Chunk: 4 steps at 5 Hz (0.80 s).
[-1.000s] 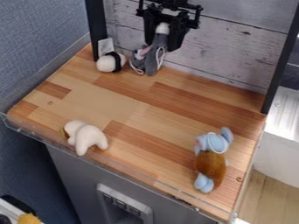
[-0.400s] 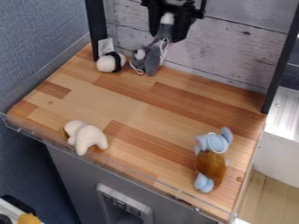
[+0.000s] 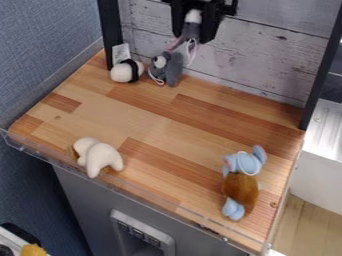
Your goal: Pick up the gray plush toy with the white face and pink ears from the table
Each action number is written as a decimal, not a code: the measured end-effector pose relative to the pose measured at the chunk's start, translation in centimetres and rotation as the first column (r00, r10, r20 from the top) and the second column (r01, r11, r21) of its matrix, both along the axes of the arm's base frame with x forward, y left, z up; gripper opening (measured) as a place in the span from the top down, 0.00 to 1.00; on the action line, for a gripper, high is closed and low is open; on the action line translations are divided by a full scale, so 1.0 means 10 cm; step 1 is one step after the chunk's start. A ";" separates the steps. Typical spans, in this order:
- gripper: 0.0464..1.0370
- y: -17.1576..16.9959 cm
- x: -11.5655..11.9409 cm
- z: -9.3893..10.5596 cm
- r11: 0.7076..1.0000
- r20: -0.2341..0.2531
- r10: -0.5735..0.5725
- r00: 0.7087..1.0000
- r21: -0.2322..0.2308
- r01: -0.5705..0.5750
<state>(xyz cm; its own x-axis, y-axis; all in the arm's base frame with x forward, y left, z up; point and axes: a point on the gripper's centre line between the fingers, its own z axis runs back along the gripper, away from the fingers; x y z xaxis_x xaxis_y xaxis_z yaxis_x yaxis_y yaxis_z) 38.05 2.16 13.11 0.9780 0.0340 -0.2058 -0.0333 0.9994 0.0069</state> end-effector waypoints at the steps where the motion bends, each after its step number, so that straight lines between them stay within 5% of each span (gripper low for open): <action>1: 0.46 0.00 0.02 0.02 1.000 -0.005 0.003 1.000 0.000 -0.003; 4: 0.46 0.00 0.04 0.02 0.999 -0.016 -0.046 0.999 -0.013 0.046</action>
